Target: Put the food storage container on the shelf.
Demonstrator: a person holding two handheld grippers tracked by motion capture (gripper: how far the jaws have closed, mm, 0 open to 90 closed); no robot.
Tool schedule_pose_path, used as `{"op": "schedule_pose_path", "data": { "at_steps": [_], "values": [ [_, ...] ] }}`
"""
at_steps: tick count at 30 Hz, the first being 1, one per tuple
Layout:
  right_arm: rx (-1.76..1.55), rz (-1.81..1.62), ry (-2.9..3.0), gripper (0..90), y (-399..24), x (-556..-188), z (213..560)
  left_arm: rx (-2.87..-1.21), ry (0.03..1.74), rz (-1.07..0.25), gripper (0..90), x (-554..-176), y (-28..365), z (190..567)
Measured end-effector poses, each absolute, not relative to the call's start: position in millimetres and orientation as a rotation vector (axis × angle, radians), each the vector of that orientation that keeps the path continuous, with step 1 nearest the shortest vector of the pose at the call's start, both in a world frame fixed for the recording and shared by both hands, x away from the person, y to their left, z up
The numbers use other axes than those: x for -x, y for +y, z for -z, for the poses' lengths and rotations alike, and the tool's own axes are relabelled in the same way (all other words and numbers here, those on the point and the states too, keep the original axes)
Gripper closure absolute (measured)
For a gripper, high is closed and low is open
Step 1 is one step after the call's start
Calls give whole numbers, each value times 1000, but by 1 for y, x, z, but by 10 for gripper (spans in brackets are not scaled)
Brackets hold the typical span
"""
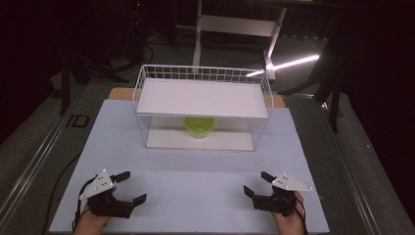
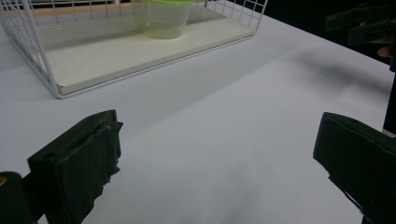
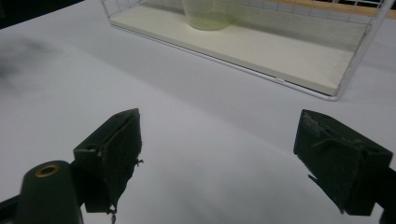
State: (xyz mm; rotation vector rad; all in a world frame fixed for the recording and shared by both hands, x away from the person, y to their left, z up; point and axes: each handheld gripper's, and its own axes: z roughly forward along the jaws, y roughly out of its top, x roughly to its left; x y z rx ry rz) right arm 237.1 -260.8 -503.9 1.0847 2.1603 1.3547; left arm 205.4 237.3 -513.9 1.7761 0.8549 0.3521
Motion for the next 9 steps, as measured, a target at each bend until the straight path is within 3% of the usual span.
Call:
{"op": "schedule_pose_path", "data": {
  "at_steps": [9],
  "values": [
    [-1105, -1378, 2143, 150, -264, -240, 504, -1720, 855, -362, 17, -207, 240, 511]
  ]
}}
